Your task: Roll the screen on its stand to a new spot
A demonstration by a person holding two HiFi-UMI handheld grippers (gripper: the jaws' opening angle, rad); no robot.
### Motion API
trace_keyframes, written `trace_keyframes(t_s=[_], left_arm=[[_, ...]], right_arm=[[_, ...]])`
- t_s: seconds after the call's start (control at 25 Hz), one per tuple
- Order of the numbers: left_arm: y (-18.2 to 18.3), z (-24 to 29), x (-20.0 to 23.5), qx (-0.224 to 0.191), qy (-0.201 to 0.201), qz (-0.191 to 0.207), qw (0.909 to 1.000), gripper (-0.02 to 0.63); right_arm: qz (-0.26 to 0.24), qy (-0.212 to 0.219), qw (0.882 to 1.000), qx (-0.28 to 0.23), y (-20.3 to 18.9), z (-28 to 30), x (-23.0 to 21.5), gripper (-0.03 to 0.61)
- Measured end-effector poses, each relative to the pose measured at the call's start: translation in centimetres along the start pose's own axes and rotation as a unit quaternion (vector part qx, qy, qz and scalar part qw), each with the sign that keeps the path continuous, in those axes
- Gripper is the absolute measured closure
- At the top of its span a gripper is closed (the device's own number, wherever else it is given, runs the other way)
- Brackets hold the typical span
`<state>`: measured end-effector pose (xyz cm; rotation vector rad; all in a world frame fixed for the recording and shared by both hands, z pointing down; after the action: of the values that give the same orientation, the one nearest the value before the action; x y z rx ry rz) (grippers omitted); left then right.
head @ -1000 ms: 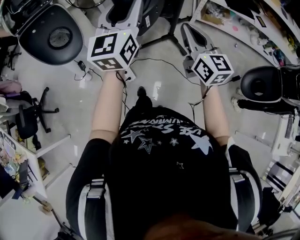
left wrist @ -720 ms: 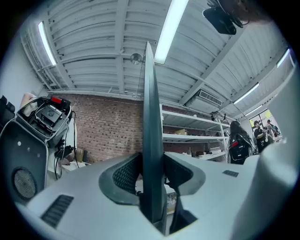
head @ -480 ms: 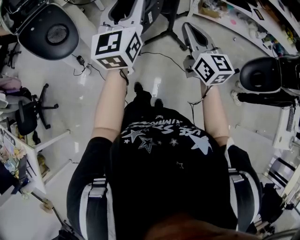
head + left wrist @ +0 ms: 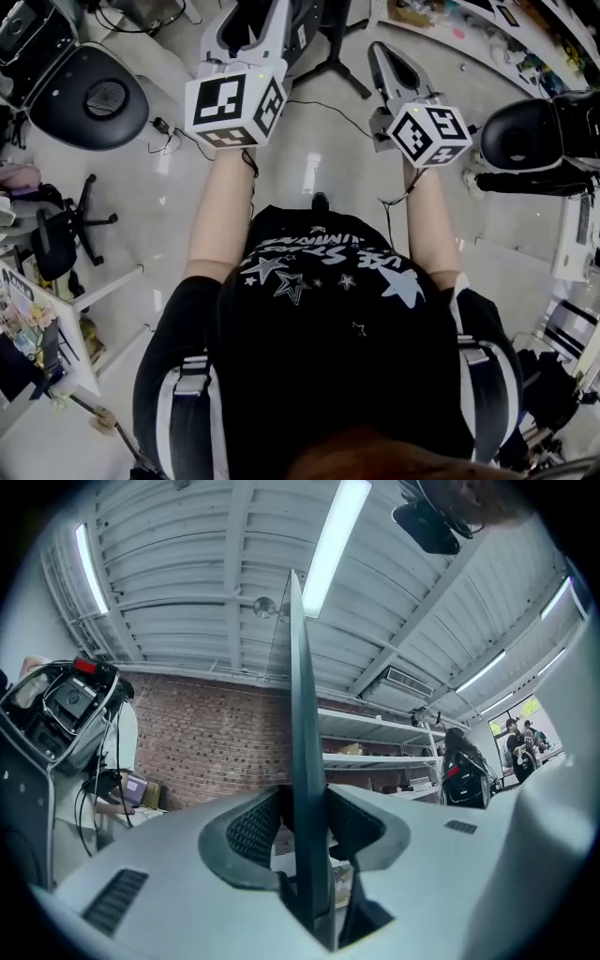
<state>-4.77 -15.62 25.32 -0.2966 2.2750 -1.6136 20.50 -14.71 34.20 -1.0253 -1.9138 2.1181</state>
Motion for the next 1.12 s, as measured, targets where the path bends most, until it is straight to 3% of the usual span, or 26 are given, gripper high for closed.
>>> trace_keyframes(t_s=[0.56, 0.84, 1.12], left_arm=[[0.8, -2.5, 0.9, 0.004, -0.051, -0.013, 0.9986, 0.437], [1.2, -2.6, 0.3, 0.028, -0.065, -0.003, 0.9975, 0.437], [2.5, -5.0, 1.0, 0.015, -0.079, 0.004, 0.9967, 0.408]], right_arm=[[-0.007, -0.018, 1.0, -0.024, -1.0, -2.2, 5.6, 0.572], [-0.008, -0.025, 0.999, -0.028, -1.7, -4.3, 7.7, 0.572], [-0.006, -0.044, 0.999, -0.029, -3.0, -7.1, 10.1, 0.572]])
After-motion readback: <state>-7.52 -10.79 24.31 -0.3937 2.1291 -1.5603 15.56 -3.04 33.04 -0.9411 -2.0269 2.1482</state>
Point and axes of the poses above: the fingertips, and each gripper's own axes: z forward along the fingers, x to its left, y out of its top, the point moved 10 cm from there along -z, backward along the fingers, and after that the axes turned 12 degrees about z, right-handed, at the moved point
